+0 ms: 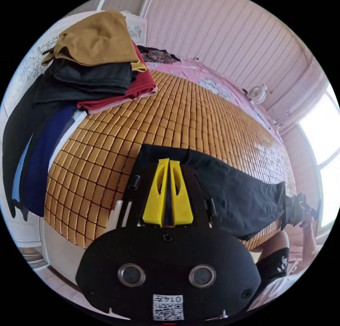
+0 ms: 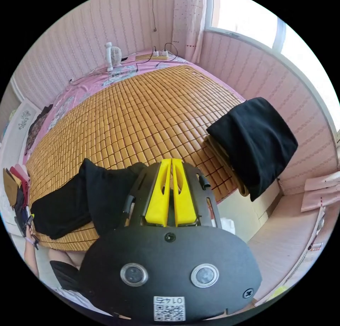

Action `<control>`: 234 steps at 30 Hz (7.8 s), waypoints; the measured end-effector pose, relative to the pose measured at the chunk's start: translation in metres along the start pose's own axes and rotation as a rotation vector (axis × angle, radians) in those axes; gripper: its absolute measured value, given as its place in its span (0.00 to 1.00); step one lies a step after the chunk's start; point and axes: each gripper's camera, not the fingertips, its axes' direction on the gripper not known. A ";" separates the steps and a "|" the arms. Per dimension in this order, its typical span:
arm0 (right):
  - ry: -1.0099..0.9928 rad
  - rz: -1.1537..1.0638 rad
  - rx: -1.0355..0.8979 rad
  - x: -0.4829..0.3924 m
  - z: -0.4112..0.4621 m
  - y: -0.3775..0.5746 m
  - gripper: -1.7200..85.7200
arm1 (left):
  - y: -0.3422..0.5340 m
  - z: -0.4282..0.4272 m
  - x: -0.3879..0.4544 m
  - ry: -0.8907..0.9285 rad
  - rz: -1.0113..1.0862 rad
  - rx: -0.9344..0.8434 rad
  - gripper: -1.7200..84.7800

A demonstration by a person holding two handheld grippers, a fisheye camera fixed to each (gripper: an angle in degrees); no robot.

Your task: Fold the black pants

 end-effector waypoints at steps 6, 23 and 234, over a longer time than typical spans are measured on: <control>-0.251 -0.384 -0.132 -0.080 -0.008 0.038 0.14 | -0.009 -0.009 0.014 -0.081 0.121 -0.019 0.13; -0.273 -0.202 0.078 -0.018 -0.101 -0.003 0.02 | -0.066 -0.071 -0.030 0.046 0.064 0.062 0.01; -0.300 -0.102 -0.083 0.136 -0.040 -0.028 0.08 | 0.155 0.203 0.300 0.210 1.073 -0.318 0.06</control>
